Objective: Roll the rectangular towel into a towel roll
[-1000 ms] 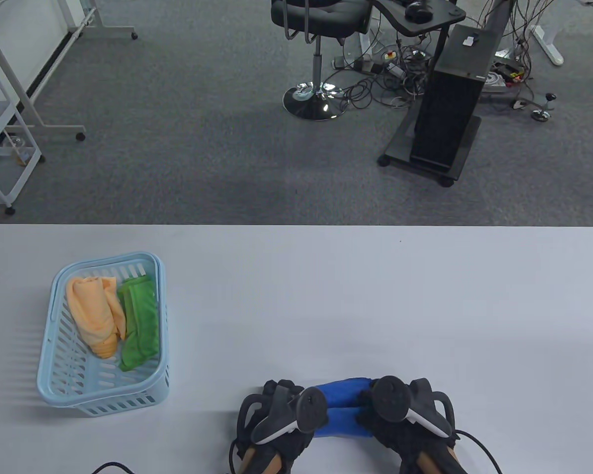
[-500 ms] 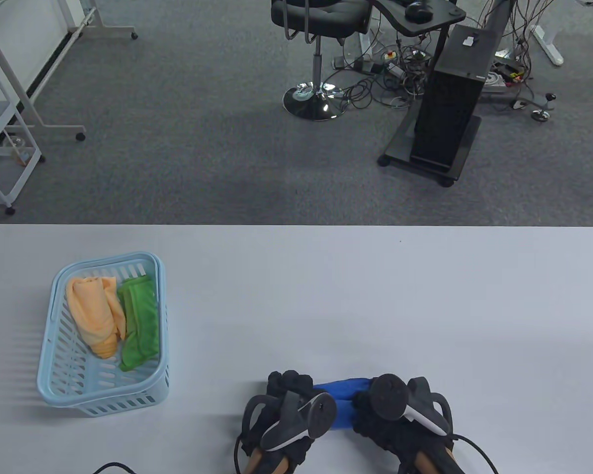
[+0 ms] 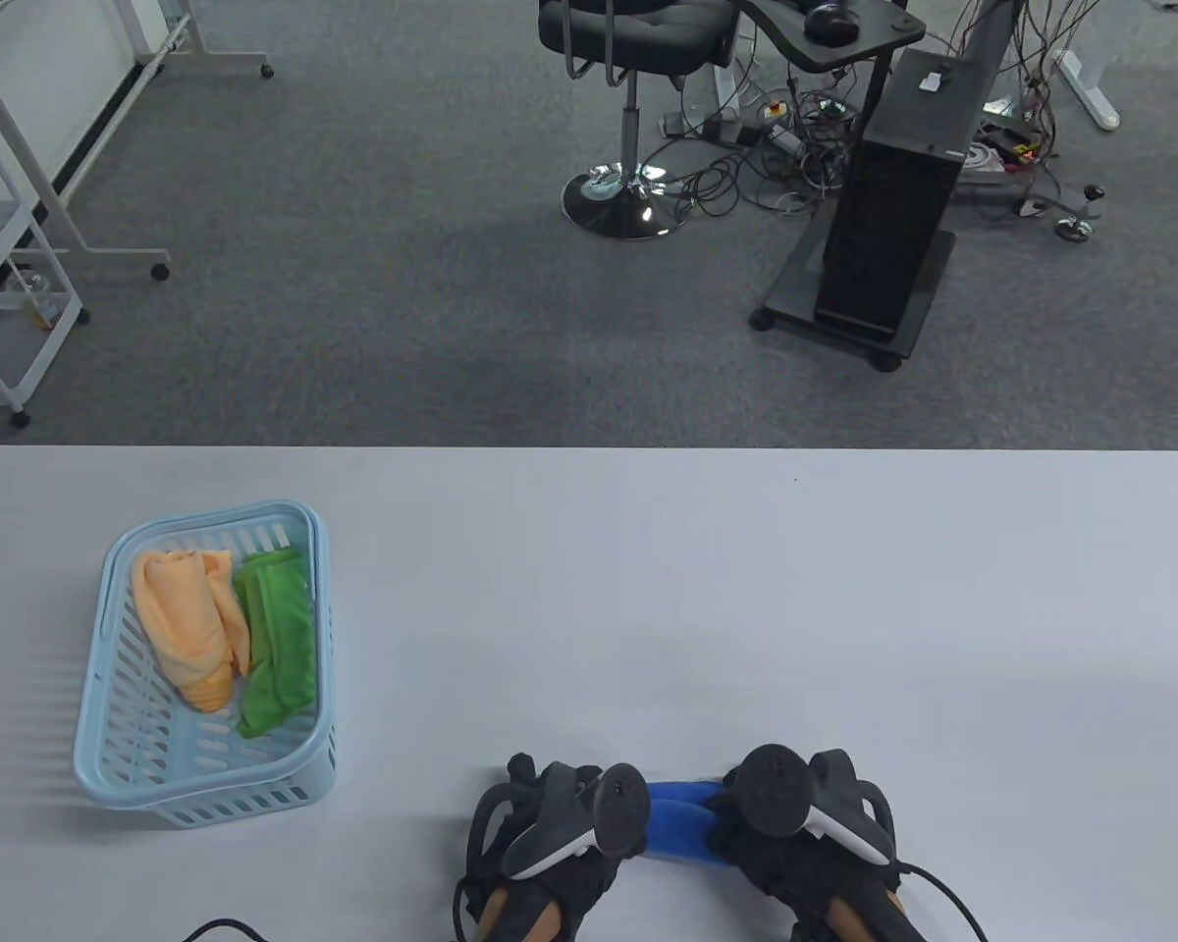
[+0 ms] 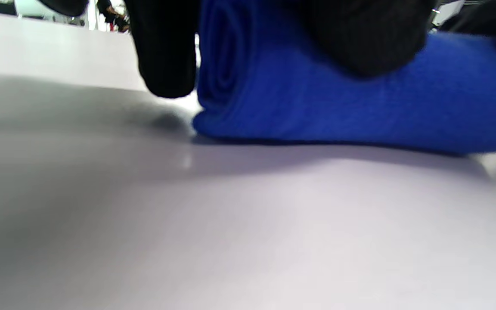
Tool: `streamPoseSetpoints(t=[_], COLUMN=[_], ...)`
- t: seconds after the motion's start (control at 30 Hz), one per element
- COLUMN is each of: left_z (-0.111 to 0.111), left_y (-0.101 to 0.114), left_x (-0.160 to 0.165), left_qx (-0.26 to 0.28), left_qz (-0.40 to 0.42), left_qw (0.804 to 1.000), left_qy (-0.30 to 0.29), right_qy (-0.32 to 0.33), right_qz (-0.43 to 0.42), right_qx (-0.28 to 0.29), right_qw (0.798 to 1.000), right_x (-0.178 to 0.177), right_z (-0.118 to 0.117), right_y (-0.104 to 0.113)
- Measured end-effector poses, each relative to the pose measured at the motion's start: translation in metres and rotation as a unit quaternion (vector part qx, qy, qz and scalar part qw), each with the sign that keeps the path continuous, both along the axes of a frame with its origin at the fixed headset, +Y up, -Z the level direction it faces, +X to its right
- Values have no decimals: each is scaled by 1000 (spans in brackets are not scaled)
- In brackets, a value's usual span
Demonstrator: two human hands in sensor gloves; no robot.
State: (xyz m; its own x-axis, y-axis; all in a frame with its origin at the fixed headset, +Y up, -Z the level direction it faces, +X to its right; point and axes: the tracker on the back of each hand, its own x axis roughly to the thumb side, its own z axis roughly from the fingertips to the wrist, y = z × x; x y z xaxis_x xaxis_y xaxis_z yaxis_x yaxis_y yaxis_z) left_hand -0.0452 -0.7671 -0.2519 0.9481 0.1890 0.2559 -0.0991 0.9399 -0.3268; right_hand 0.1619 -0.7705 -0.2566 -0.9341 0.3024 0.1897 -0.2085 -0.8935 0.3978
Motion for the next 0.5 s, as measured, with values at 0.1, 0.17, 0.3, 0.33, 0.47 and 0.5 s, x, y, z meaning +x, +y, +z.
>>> streamPoseSetpoints(t=[0.1, 0.17, 0.3, 0.33, 0.47, 0.5], left_z=[-1, -2, -4, -5, -5, -5], left_y=[-1, -3, -4, -4, -4, -2], left_x=[-5, -7, -6, -6, -9, -10], left_qx=[-17, -23, -19, -11, 31, 46], left_qz=[15, 12, -14, -20, -26, -20], left_qw=[1000, 999, 999, 999, 997, 996], left_qy=[18, 25, 38, 42, 67, 73], right_qy=[4, -5, 2, 10, 34, 36], right_qz=[-4, -8, -59, -70, -20, -4], right_qx=[-10, -1, 56, 61, 34, 34], right_qw=[1000, 1000, 997, 996, 999, 999], right_x=[1, 1, -1, -2, -6, -6], right_z=[0, 0, 1, 1, 3, 3], right_y=[-2, -2, 8, 9, 1, -1])
